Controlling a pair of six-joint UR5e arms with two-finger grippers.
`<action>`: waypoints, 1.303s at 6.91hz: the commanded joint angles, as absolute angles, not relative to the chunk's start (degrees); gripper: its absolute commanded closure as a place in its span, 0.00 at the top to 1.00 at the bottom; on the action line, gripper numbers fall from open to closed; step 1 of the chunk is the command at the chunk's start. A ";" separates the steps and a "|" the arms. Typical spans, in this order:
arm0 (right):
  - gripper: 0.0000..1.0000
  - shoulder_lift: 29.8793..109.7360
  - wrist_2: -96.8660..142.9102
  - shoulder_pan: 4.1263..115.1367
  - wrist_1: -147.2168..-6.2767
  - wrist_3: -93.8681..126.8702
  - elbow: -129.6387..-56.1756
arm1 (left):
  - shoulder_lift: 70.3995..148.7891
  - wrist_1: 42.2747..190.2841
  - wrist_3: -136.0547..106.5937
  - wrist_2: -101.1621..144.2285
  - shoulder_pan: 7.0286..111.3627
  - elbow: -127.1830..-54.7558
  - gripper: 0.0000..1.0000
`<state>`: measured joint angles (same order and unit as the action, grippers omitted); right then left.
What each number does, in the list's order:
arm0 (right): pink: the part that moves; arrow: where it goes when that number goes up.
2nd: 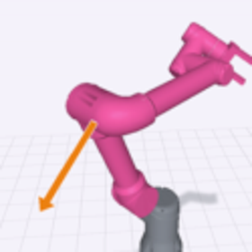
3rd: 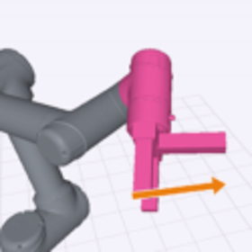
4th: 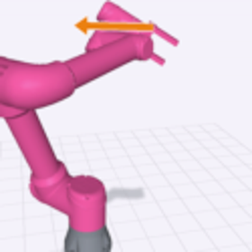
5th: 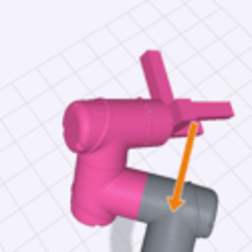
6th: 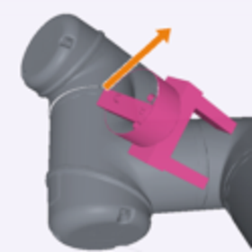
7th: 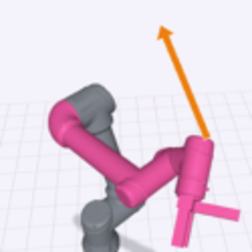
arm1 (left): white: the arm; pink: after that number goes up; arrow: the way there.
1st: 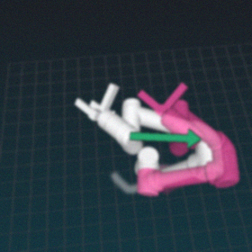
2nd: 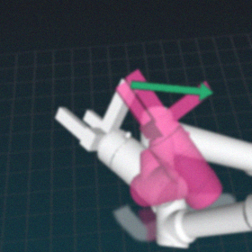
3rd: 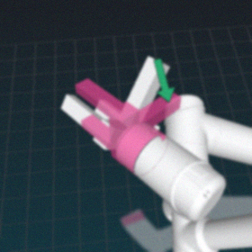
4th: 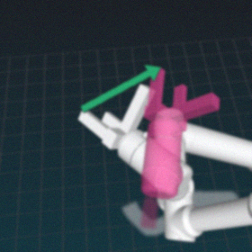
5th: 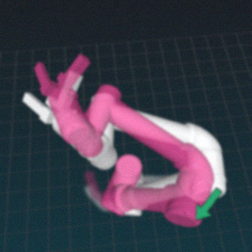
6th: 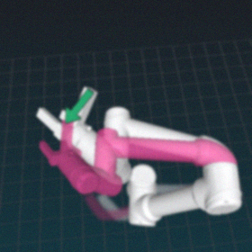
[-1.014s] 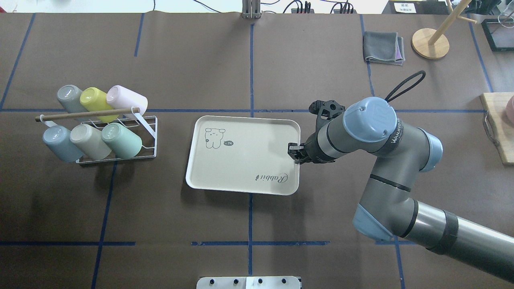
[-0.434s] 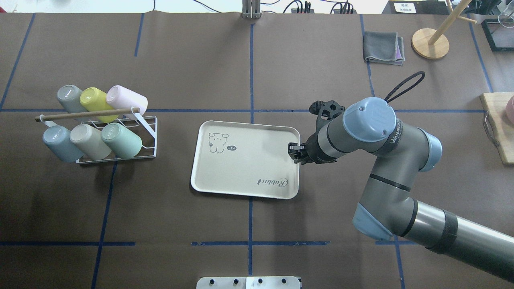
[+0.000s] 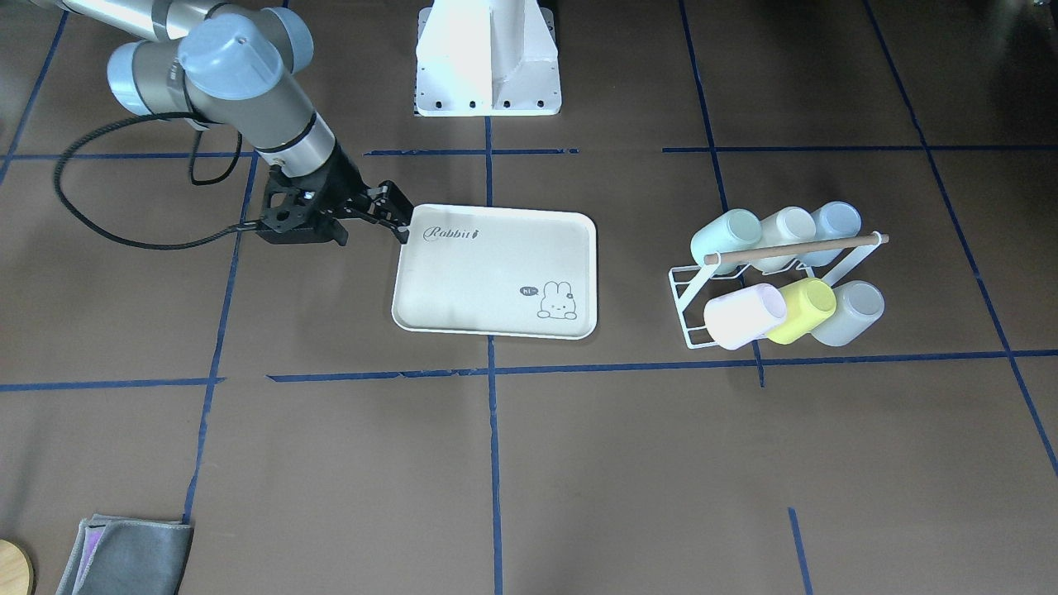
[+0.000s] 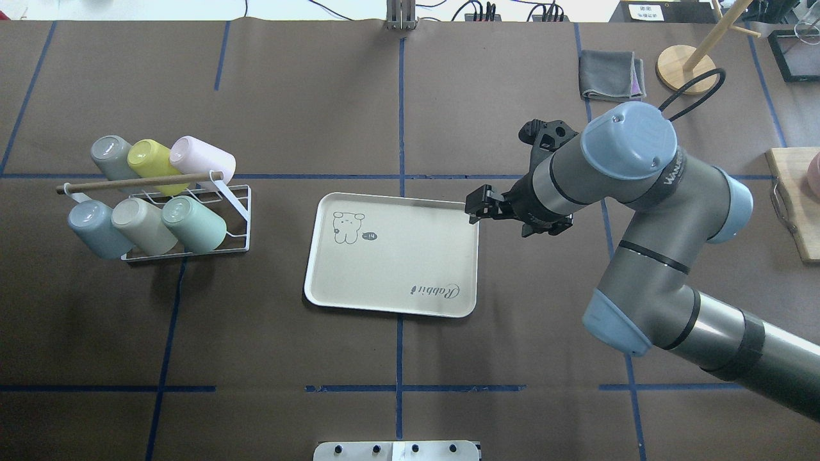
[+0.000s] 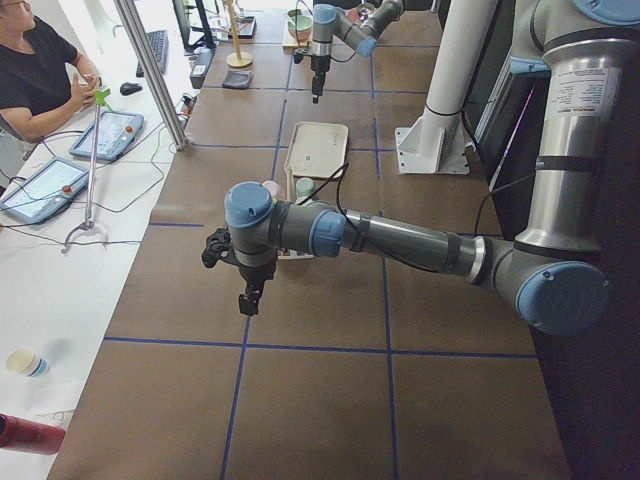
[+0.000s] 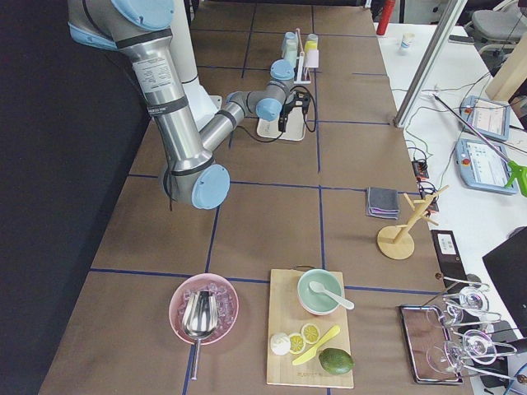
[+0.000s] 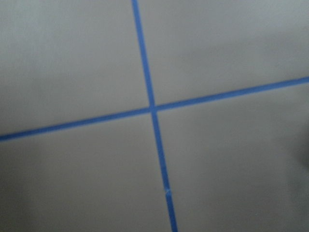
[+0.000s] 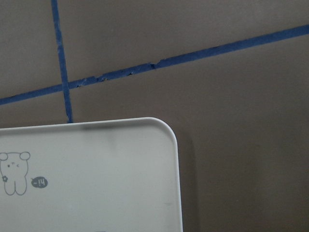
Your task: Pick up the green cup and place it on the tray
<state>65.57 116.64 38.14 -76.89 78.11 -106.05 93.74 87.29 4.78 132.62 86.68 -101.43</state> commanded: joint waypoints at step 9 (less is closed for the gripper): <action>1.00 75.14 118.56 55.36 -98.88 38.16 -113.30 | 110.57 48.17 6.50 85.50 43.30 -136.32 1.00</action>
<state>74.30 118.01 54.03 -98.97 40.37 -113.79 109.86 49.65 6.44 93.02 50.00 -135.49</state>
